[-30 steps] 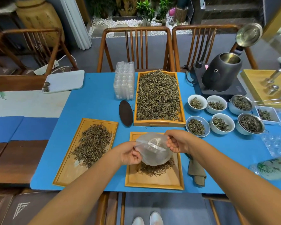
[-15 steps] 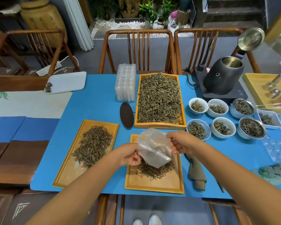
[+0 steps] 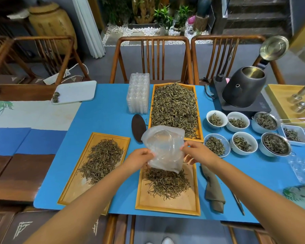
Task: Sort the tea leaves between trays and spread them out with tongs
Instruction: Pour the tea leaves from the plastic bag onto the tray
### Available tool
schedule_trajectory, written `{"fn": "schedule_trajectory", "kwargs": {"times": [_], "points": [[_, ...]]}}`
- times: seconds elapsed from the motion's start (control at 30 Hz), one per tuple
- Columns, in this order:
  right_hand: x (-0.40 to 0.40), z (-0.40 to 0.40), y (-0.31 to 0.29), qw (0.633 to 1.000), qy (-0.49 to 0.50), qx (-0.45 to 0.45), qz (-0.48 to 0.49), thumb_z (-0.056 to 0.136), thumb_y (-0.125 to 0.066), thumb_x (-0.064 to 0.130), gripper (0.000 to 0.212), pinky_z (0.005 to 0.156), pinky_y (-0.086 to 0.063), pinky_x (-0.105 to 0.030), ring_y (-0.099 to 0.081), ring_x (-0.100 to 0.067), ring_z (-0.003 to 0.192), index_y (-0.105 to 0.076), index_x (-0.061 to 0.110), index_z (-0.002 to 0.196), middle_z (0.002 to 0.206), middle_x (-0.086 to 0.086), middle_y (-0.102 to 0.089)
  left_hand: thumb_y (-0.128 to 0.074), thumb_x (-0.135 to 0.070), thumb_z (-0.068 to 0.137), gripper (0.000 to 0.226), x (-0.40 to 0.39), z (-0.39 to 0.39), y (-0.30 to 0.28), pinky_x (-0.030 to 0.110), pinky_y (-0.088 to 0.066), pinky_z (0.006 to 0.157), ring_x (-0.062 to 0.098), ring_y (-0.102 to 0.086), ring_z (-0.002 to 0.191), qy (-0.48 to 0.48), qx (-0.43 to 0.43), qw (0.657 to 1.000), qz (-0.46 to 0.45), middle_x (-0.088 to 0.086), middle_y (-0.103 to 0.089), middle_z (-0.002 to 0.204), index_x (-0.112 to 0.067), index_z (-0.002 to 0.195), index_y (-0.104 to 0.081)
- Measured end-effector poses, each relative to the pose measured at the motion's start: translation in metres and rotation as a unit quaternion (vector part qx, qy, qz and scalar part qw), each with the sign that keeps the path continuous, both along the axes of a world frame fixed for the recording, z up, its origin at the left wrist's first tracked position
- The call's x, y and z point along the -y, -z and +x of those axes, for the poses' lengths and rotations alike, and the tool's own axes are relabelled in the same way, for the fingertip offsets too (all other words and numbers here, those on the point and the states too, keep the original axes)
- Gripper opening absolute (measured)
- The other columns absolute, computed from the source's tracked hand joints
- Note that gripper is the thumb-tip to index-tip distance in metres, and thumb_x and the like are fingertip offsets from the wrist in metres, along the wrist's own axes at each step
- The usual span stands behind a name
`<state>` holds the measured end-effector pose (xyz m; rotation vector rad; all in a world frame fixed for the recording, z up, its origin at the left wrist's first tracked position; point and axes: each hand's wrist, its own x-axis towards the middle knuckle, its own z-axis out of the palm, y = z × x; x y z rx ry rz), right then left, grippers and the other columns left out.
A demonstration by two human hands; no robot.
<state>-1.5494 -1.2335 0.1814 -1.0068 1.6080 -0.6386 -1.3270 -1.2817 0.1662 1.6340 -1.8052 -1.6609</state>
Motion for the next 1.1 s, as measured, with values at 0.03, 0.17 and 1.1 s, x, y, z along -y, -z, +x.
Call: {"fn": "schedule_trajectory", "kwargs": {"times": [0.03,0.17,1.1], "points": [[0.002,0.0,0.002,1.0,-0.005,-0.011,-0.015,0.09,-0.053,0.021,0.016,0.054,-0.047,-0.024,-0.059,-0.015,0.059,-0.054,0.017,0.075,0.069,-0.001,-0.061,-0.054,-0.025,0.092,0.021,0.002,0.001,0.0,0.022,-0.035,0.058,0.013,-0.046,0.067,-0.002,0.005,1.0,-0.012,0.001,-0.049,0.072,-0.01,0.077,-0.052],[0.013,0.006,0.008,0.998,-0.009,-0.004,-0.062,0.088,-0.054,0.012,0.005,0.054,-0.045,-0.023,-0.057,-0.013,0.062,-0.056,0.015,0.086,0.076,-0.003,-0.059,-0.059,-0.025,0.09,0.016,0.016,0.003,0.004,0.021,-0.036,0.057,0.012,-0.049,0.068,-0.027,0.013,0.999,-0.037,0.001,-0.056,0.08,-0.01,0.089,-0.062],[0.111,0.036,0.079,0.985,0.105,-0.002,-0.136,0.089,-0.055,0.019,0.006,0.064,-0.045,-0.038,-0.052,-0.021,0.07,-0.05,0.015,0.09,0.066,0.0,-0.048,-0.066,-0.025,0.085,0.016,0.136,-0.009,0.09,0.025,-0.045,0.069,0.013,-0.055,0.086,-0.159,-0.021,0.983,-0.092,-0.003,-0.061,0.095,-0.016,0.098,-0.061]]}}
